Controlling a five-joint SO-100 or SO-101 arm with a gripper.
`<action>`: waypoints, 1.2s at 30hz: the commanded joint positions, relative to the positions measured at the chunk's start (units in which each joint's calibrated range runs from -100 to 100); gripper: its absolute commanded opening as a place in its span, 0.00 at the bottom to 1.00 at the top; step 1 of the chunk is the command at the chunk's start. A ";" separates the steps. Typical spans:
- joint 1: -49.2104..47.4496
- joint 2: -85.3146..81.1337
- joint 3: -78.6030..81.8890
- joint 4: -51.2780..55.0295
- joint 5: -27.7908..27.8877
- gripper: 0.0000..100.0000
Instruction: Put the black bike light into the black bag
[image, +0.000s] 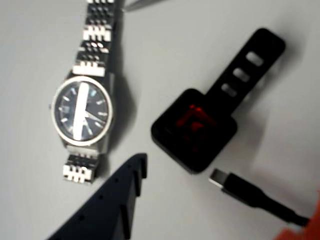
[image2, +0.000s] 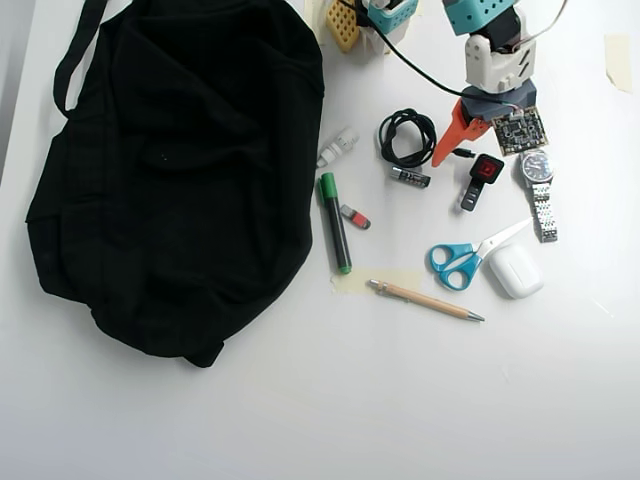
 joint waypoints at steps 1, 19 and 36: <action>0.56 1.62 -3.59 1.37 0.84 0.43; 1.90 6.27 -8.71 1.46 2.57 0.43; 2.35 7.26 -9.96 0.77 2.57 0.51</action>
